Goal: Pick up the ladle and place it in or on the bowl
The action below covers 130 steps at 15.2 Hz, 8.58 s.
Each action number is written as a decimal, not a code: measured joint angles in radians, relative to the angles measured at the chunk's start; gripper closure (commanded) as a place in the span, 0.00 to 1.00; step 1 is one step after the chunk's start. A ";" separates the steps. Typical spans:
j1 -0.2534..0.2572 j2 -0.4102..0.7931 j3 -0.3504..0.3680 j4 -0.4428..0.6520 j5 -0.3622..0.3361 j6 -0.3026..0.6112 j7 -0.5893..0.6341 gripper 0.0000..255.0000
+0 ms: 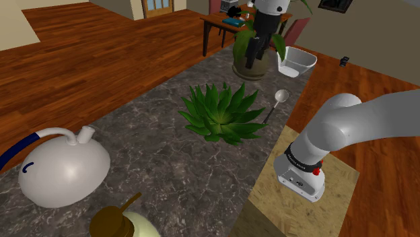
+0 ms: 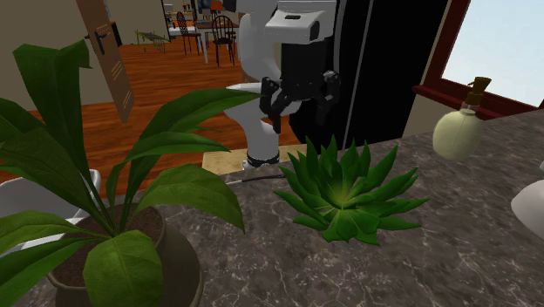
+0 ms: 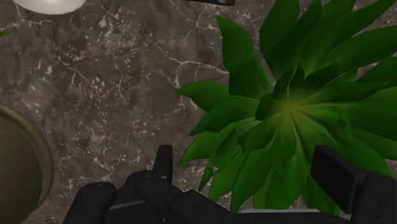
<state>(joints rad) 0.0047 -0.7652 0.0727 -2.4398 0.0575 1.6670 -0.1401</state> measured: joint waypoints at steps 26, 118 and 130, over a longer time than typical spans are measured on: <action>0.195 -0.317 -0.662 -0.548 -0.644 0.150 -1.486 0.00; 1.010 0.239 -1.731 0.784 -0.683 -0.044 -2.187 1.00; 1.004 0.203 -1.771 0.663 -0.731 0.076 -2.145 1.00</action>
<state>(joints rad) 1.0085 -0.5621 -1.6981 -1.7767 -0.6730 1.7432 -2.2850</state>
